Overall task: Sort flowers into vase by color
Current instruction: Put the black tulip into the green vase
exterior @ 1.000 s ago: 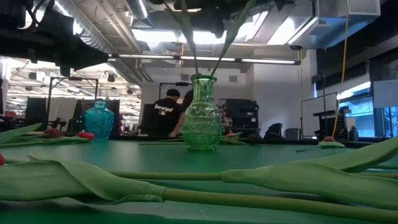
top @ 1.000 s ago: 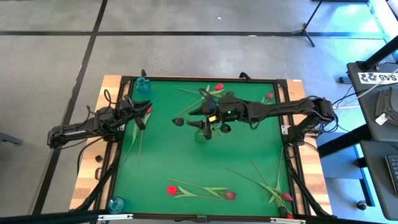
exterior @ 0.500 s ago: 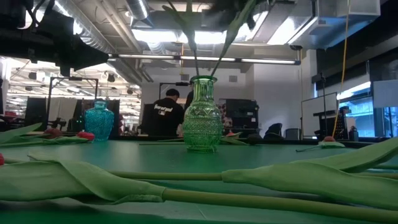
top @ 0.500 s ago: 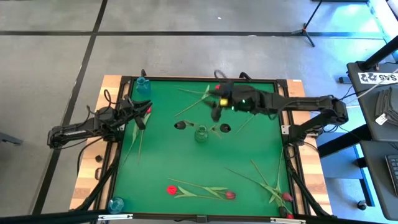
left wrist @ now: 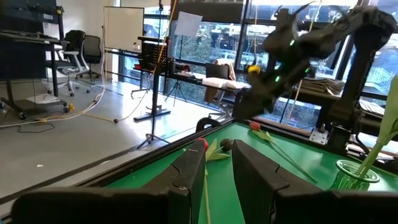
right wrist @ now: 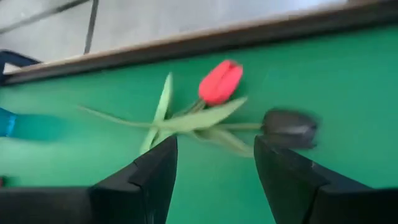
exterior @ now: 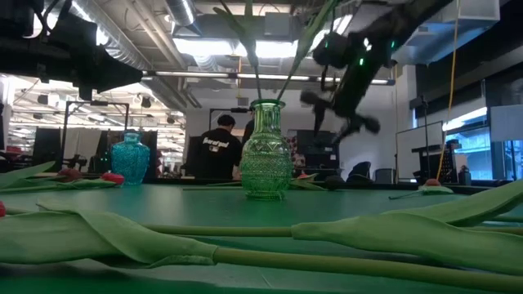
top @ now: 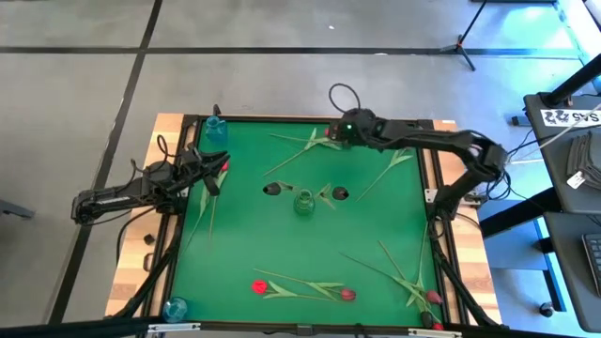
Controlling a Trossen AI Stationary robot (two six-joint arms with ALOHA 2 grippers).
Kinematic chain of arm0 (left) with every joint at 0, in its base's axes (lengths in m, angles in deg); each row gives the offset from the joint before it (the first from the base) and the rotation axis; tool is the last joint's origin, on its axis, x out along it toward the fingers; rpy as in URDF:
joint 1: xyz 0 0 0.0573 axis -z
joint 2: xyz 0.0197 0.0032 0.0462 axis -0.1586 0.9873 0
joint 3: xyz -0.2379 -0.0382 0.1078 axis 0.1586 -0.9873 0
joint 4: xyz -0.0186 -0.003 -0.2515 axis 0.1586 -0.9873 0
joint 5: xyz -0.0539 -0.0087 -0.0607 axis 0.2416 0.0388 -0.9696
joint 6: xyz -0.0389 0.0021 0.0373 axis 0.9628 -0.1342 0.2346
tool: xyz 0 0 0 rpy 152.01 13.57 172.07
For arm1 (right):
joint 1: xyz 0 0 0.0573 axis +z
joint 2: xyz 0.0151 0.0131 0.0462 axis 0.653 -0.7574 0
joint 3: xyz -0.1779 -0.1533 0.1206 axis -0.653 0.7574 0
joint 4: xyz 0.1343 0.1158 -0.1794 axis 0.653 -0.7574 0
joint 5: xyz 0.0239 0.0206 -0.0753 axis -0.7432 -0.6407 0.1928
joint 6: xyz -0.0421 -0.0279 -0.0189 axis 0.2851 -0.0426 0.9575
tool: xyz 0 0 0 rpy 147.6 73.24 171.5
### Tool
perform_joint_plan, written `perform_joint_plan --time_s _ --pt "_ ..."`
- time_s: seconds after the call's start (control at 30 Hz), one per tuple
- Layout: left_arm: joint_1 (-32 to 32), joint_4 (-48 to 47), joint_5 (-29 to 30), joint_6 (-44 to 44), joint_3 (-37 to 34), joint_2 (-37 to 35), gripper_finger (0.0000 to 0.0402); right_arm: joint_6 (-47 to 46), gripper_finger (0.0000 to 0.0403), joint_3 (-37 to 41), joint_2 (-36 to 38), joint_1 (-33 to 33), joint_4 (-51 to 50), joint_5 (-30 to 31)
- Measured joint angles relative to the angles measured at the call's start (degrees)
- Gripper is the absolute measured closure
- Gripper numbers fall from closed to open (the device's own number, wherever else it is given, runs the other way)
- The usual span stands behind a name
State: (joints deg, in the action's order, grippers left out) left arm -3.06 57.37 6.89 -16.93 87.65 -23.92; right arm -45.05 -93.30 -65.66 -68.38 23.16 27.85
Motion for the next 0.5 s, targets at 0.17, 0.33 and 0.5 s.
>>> perform_joint_plan --time_s 0.17,0.33,0.5 --pt "0.0 0.0 0.0 0.0 0.0 0.0 0.0323 -8.7 0.0189 0.2 -5.9 0.3 5.3 -0.6" --pt "0.0 0.0 0.0 0.0 0.0 0.0 0.0323 -18.8 0.0189 0.2 -10.0 -0.7 7.3 0.6" --pt "0.0 0.0 0.0 0.0 0.0 0.0 0.0323 -24.8 0.0189 0.2 -12.2 -1.4 7.2 2.0"
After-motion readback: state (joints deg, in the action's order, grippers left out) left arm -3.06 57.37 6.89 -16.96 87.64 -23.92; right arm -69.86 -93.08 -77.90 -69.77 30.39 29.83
